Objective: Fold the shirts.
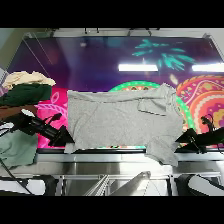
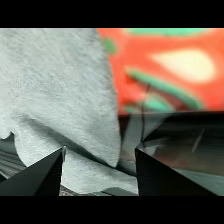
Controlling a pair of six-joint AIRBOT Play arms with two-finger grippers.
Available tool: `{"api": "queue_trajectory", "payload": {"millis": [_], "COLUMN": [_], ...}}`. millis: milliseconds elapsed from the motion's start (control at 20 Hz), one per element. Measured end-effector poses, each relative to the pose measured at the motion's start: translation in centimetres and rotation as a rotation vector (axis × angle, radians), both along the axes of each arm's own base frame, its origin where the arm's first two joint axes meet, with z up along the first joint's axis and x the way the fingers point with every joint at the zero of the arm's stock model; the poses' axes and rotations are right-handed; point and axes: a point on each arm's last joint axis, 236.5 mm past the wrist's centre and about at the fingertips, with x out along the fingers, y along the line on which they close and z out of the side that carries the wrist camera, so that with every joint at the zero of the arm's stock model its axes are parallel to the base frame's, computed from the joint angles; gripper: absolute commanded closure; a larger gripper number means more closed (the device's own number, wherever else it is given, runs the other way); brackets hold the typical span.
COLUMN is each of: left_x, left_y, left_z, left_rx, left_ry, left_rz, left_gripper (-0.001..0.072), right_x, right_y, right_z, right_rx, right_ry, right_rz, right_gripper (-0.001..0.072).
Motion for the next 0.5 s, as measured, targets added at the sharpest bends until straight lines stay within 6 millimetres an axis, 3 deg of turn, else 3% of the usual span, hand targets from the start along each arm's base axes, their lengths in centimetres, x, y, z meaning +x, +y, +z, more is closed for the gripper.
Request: {"api": "queue_trajectory", "payload": {"millis": [100, 200, 350, 400, 500], "left_x": [-0.3, -0.3, 0.5, 0.9, 2.5], "left_y": [-0.3, -0.4, -0.7, -0.8, -0.9], "left_z": [-0.1, -0.1, 0.2, 0.3, 0.5], "left_rx": [-0.011, -0.018, -0.029, -0.033, -0.042], "left_ry": [0.011, 0.015, 0.002, -0.006, -0.049], "left_rz": [-0.018, -0.029, -0.017, -0.011, 0.006], "left_gripper": [0.0583, 0.0644, 0.0648, 0.0687, 0.0685], "right_x": [0.1, 0.4, 1.3, 1.4, 1.9], "right_y": [0.8, 1.2, 1.4, 1.5, 1.6], "right_z": [0.0, -0.3, -0.5, -0.6, -0.7], "right_rx": [0.030, 0.040, 0.042, 0.043, 0.044], "right_ry": [-0.015, -0.033, -0.066, -0.070, -0.090], "right_rz": [-0.013, -0.026, -0.064, -0.071, -0.092], "right_gripper": [0.0214, 0.0379, 0.0419, 0.0474, 0.0492]}}
